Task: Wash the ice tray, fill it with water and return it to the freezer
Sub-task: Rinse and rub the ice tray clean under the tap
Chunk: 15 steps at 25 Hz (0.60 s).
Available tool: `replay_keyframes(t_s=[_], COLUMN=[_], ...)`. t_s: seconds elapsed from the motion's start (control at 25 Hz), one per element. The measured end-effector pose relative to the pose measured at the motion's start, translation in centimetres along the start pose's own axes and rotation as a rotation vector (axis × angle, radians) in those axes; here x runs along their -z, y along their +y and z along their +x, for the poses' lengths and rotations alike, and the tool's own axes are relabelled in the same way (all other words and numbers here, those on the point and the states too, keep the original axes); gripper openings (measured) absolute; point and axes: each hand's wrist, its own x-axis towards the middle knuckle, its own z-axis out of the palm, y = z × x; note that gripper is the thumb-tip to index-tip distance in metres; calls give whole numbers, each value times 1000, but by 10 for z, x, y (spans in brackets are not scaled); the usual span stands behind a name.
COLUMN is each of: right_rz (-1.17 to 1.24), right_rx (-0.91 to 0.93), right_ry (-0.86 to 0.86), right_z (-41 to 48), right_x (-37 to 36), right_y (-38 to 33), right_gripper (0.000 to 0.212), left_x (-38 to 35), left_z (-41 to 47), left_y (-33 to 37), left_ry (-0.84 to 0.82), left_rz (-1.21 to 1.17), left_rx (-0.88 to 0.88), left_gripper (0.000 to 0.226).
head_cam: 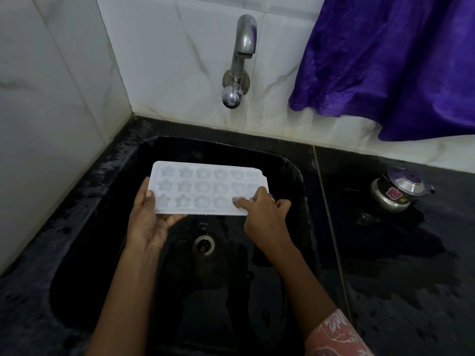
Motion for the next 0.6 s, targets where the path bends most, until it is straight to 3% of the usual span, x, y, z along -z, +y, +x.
replay_keyframes(t_s=[0.6], right_rz=[16], right_rx=[8], right_ry=[49], right_z=[-3], right_x=[-5], right_y=[5], right_gripper=[53], left_x=[0], left_z=[-2], left_y=[1], left_ry=[6], left_rz=[-9], left_rx=[10], left_gripper=[33])
